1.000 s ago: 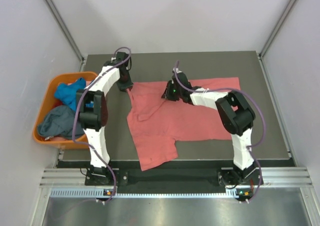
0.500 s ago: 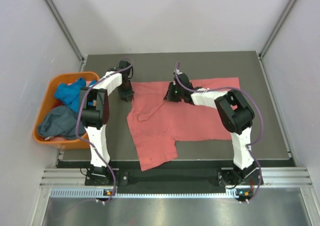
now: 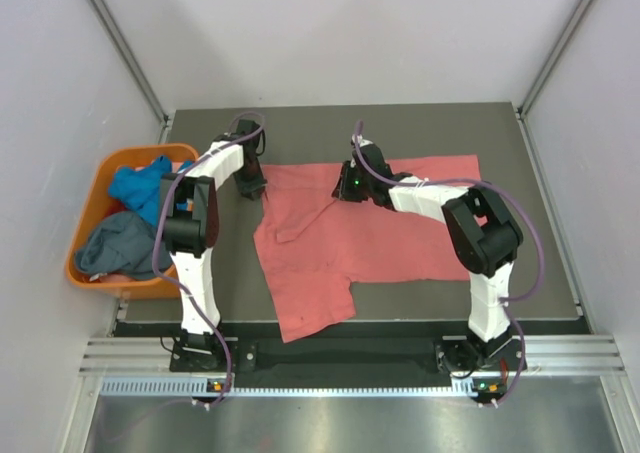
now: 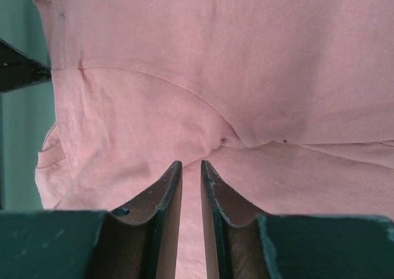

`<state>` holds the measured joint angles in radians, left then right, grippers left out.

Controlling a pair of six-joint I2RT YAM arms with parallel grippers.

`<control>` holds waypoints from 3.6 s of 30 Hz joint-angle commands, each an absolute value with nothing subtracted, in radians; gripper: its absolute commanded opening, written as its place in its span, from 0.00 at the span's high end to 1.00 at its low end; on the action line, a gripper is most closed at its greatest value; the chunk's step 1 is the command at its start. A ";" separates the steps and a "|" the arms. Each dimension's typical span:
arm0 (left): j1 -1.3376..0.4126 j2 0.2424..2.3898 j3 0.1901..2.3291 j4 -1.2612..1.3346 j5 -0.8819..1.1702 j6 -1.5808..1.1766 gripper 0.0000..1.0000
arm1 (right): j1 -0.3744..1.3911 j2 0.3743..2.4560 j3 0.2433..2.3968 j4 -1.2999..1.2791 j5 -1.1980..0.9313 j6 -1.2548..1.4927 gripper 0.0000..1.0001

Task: Fold and stack the t-shirts
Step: Fold the tshirt

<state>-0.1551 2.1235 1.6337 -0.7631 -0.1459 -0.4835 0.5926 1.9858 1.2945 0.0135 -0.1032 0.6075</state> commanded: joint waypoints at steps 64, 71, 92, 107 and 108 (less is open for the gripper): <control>-0.149 2.480 2.029 -0.799 -0.379 -0.394 1.00 | 0.545 1.856 1.235 -0.025 -0.005 0.537 0.80; -0.147 2.491 2.049 -0.765 -0.345 -0.362 1.00 | 0.538 1.858 1.242 -0.025 -0.005 0.534 0.80; -0.092 2.250 1.928 -0.874 -0.069 -0.350 0.78 | 0.537 1.809 1.226 -0.049 -0.020 0.532 0.80; -0.091 2.207 1.856 -0.790 -0.005 -0.382 0.74 | 0.538 1.804 1.206 -0.048 -0.017 0.531 0.80; -0.091 2.212 1.859 -0.793 -0.006 -0.383 0.74 | 0.538 1.804 1.207 -0.048 -0.015 0.529 0.80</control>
